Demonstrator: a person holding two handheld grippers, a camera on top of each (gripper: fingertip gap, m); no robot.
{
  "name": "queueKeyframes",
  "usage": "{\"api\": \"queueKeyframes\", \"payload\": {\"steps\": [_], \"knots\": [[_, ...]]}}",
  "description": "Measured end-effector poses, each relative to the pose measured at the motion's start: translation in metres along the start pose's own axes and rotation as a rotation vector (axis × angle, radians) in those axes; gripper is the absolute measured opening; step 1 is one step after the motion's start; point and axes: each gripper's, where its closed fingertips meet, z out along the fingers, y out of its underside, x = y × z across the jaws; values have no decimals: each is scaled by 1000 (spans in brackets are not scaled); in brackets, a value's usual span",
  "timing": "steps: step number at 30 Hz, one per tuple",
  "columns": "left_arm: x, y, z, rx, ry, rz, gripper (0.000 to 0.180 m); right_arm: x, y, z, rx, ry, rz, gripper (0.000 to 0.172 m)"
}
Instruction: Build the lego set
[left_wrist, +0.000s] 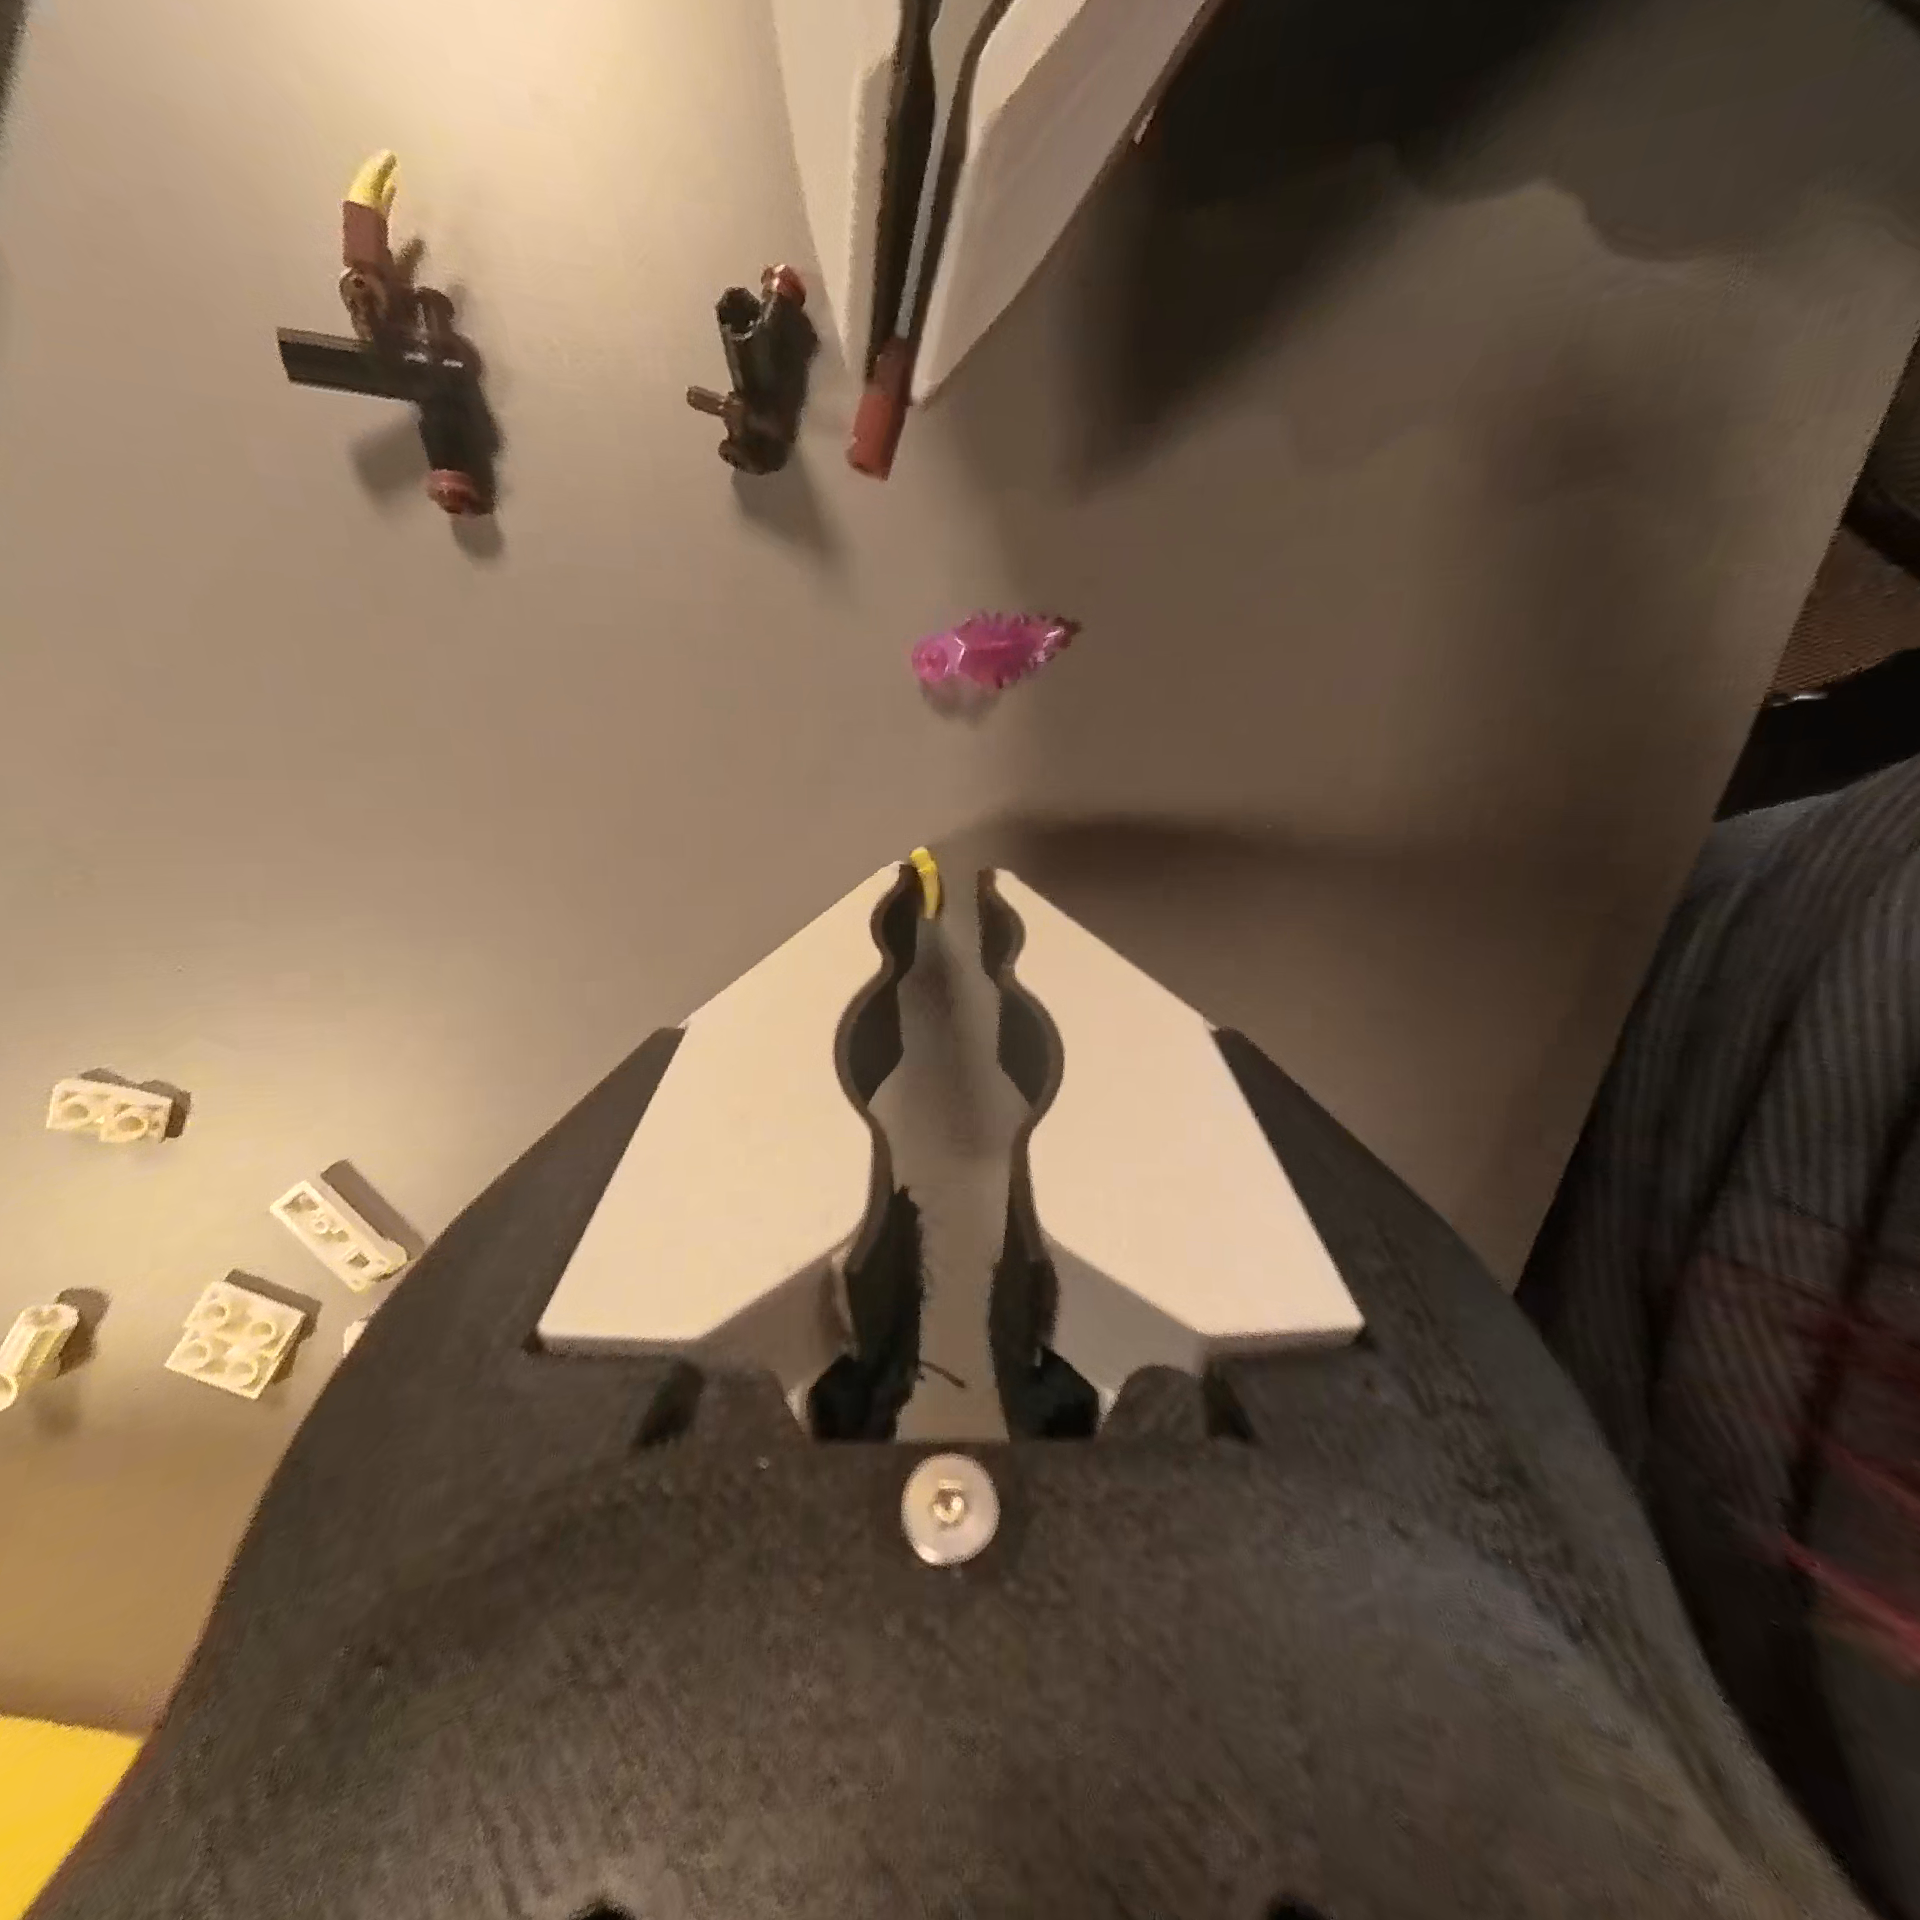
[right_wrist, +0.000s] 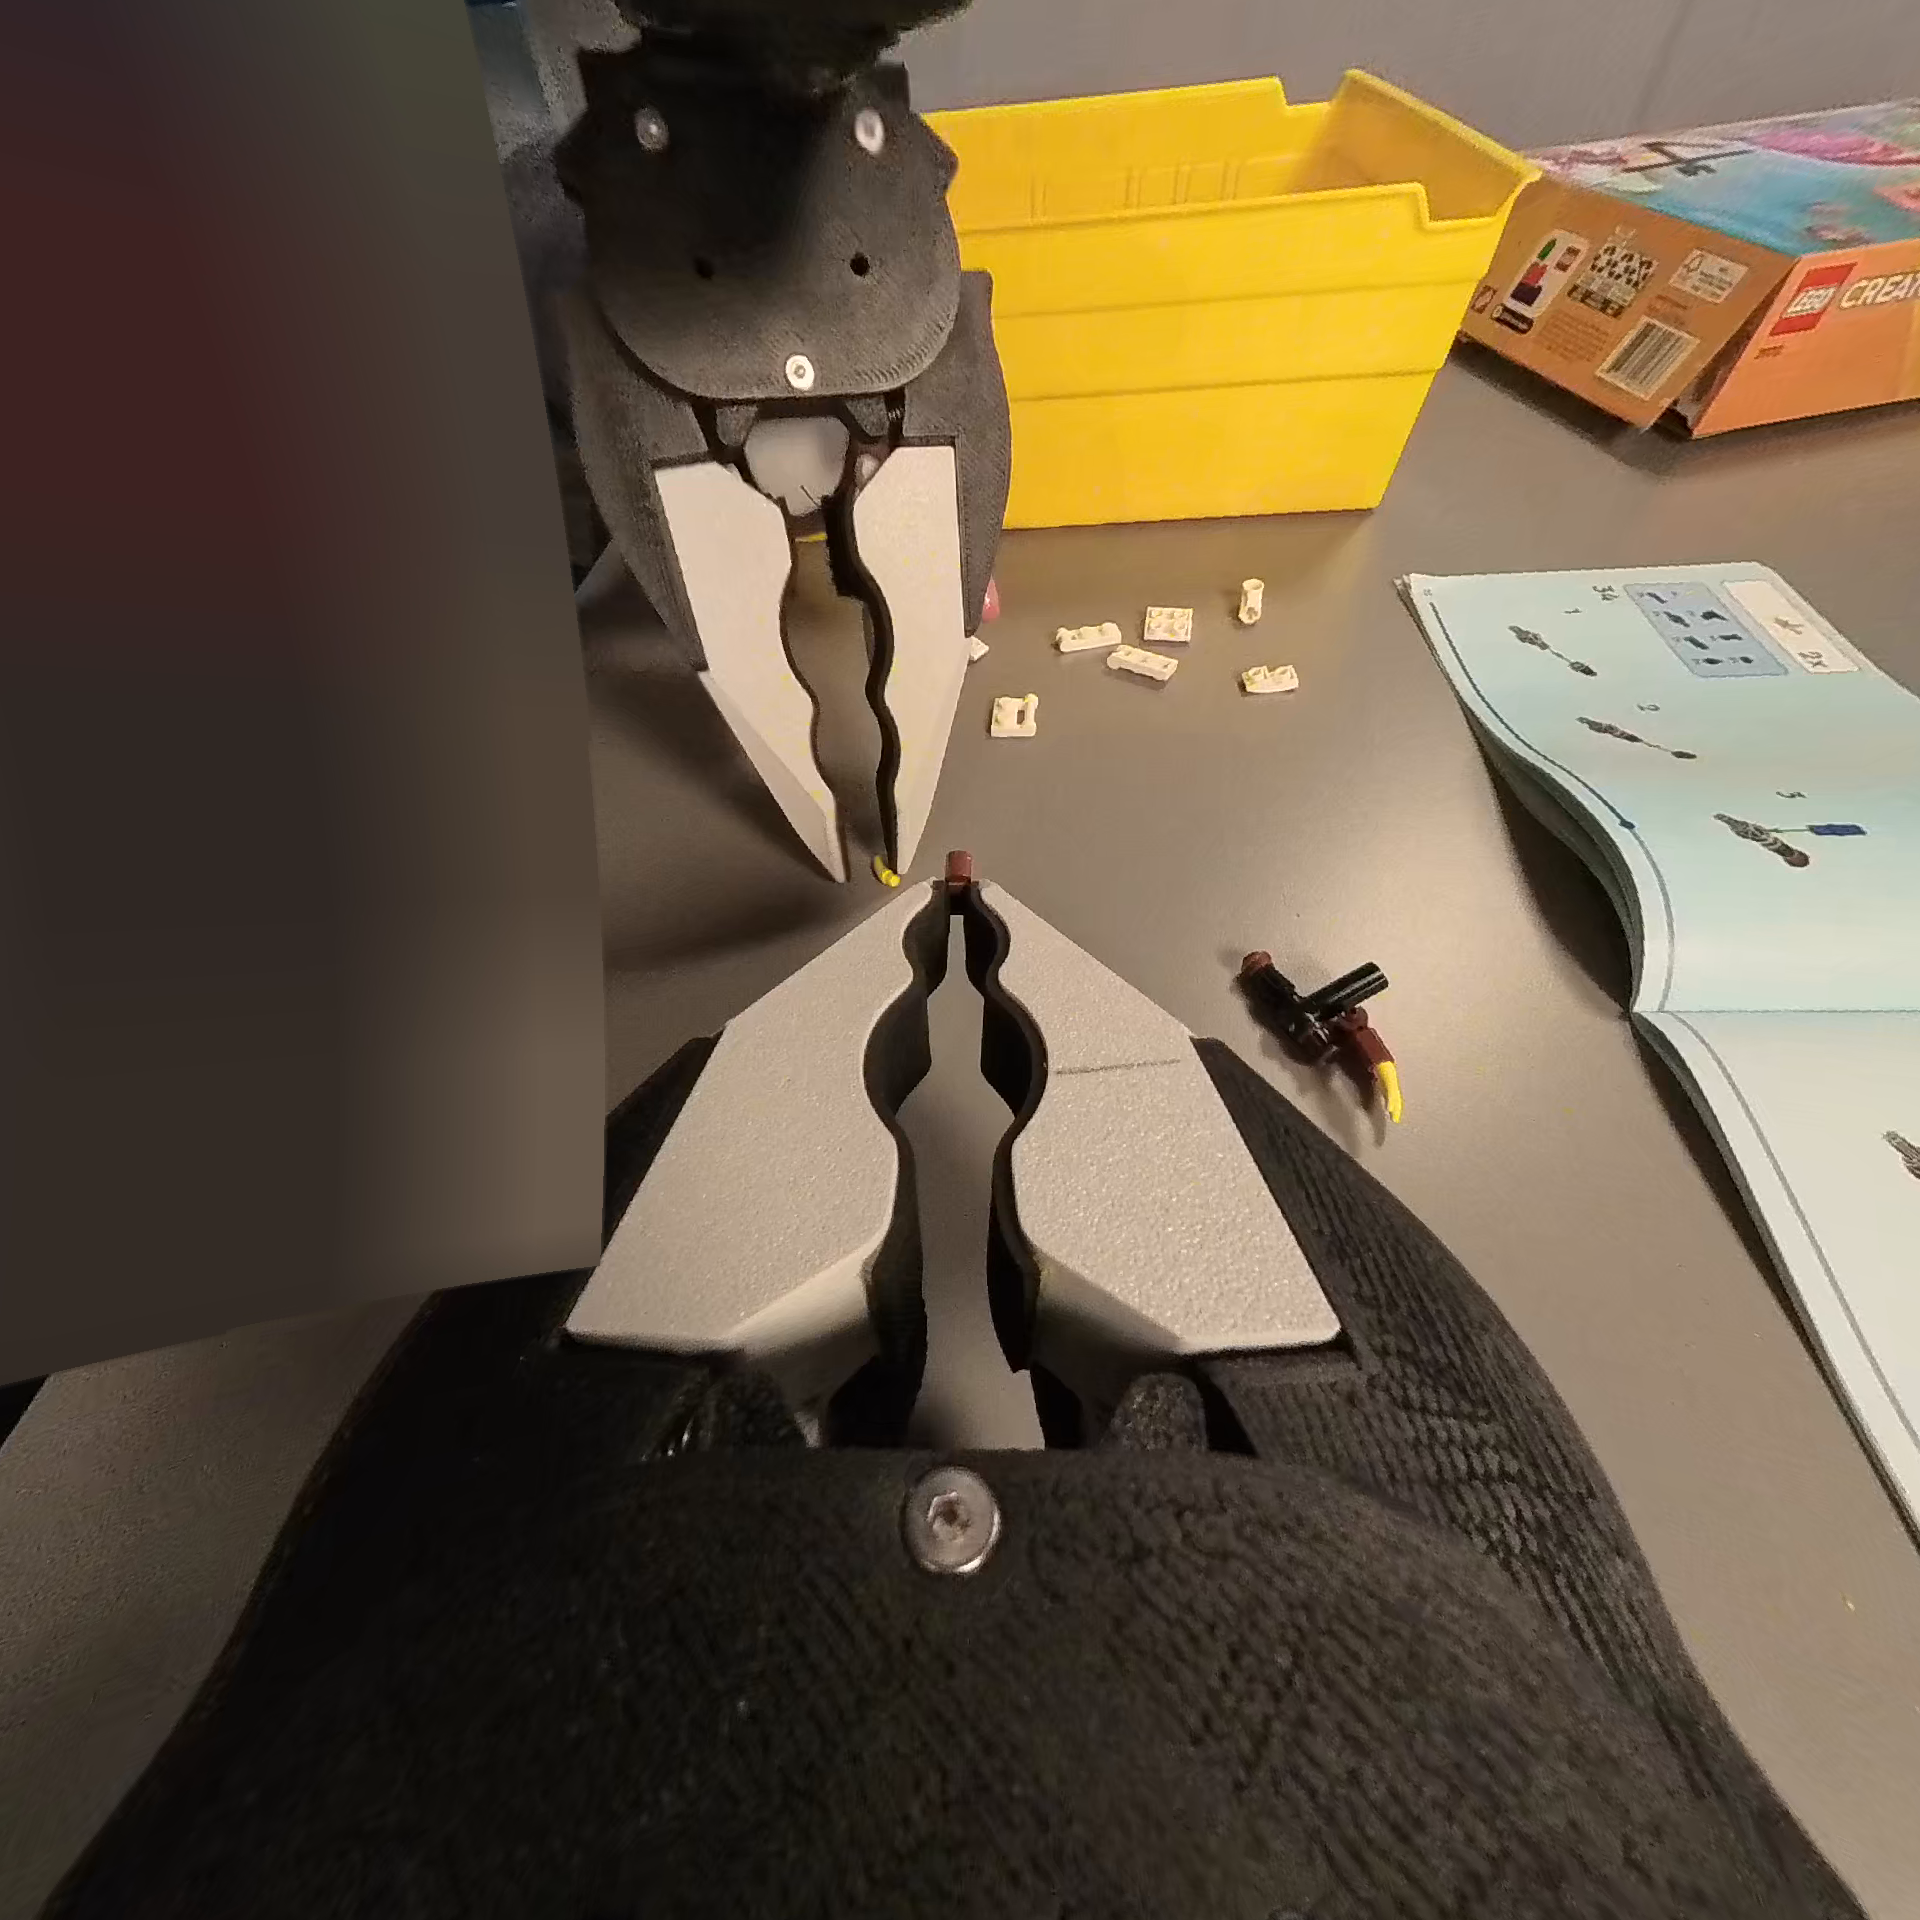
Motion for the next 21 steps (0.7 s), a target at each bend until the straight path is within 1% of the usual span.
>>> {"api": "queueKeyframes", "payload": {"steps": [5, 7, 11, 14, 16, 21], "knots": [[0, 3, -1, 47, -14, 82, 13, -1, -1, 0, 7, -8, 2, 1], [-3, 3, -2, 50, -44, 95, 13, -1, -1, 0, 9, -10, 4, 1], [-5, 1, -1, 78, -50, 53, 11, -1, -1, 0, 10, -11, 6, 1], [-6, 1, -1, 98, -56, 28, 8, -2, -1, 0, 5, -15, 7, 1], [-1, 1, -1, 104, -31, 16, 3, -3, 0, 1, -2, -18, 4, 1], [-1, 1, -1, 129, -41, -18, 1, -6, 4, 4, -33, -41, 28, 1]]}}
